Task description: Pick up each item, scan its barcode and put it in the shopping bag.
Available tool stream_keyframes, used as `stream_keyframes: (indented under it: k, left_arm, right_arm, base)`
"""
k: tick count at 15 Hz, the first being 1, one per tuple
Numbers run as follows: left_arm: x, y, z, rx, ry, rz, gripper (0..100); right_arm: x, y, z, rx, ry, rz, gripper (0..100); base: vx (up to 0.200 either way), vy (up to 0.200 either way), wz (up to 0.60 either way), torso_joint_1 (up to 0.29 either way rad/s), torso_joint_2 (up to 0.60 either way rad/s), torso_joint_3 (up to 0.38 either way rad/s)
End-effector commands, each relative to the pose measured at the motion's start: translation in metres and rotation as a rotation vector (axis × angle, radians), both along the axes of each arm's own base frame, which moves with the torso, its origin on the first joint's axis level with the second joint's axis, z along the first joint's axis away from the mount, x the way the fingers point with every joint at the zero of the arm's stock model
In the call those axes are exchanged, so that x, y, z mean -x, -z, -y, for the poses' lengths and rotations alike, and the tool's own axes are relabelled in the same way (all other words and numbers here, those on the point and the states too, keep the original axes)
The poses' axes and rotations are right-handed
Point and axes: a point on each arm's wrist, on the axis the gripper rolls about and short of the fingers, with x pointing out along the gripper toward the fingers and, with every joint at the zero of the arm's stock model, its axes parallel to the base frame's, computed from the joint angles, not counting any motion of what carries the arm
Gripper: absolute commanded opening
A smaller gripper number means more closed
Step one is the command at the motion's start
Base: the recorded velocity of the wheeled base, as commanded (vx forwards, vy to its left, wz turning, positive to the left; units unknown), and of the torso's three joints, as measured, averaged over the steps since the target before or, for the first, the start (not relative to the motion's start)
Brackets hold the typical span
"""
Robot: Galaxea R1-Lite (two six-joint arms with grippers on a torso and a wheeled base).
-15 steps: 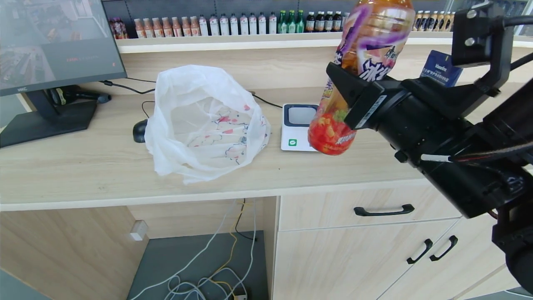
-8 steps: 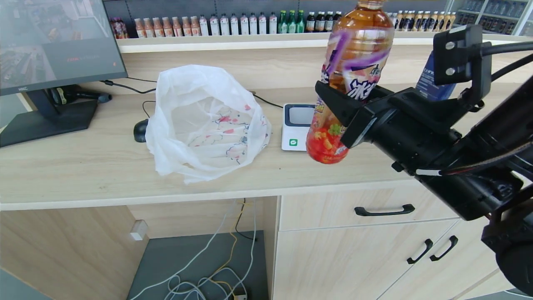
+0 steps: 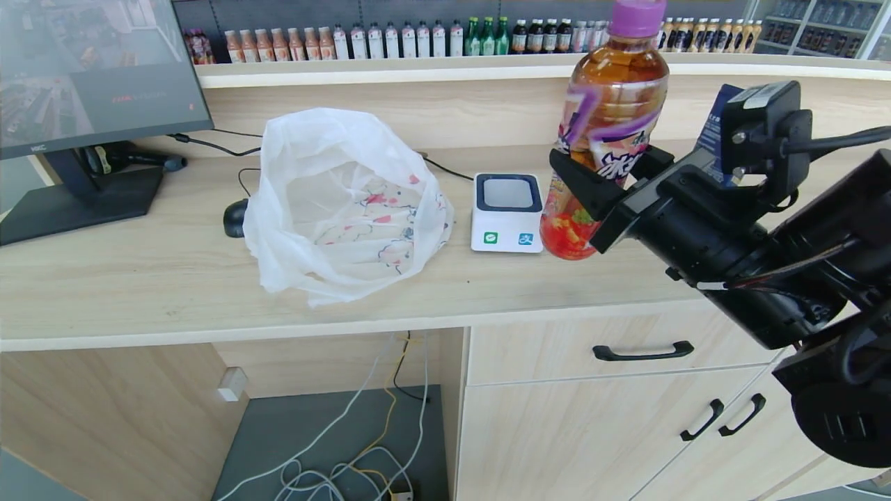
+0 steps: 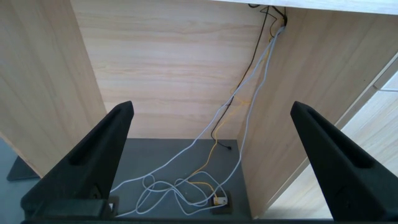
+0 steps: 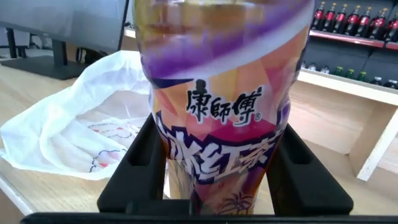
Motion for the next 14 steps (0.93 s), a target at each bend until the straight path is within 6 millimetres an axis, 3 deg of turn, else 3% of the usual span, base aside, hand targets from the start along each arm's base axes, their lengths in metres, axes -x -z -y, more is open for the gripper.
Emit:
stream_keyframes:
  k: [1,5,14]
  left_arm:
    - [0.0,0.0,0.0,0.001,-0.001,-0.001,100]
    - [0.0,0.0,0.0,0.002,-0.001,0.0,100]
    - [0.0,0.0,0.0,0.005,-0.001,0.0,100]
  right_arm:
    - [-0.006,0.011,-0.004,0.017,0.006,-0.004,0]
    - [-0.011,0.001,-0.009,-0.015,0.012,0.056,0]
    - [-0.005,-0.001,-0.02,-0.113,0.005,0.011,0]
  base:
    - [0.0,0.0,0.0,0.0,0.0,0.0]
    - [0.0,0.0,0.0,0.0,0.0,0.0]
    - [0.0,0.2,0.0,0.003,0.0,0.004]
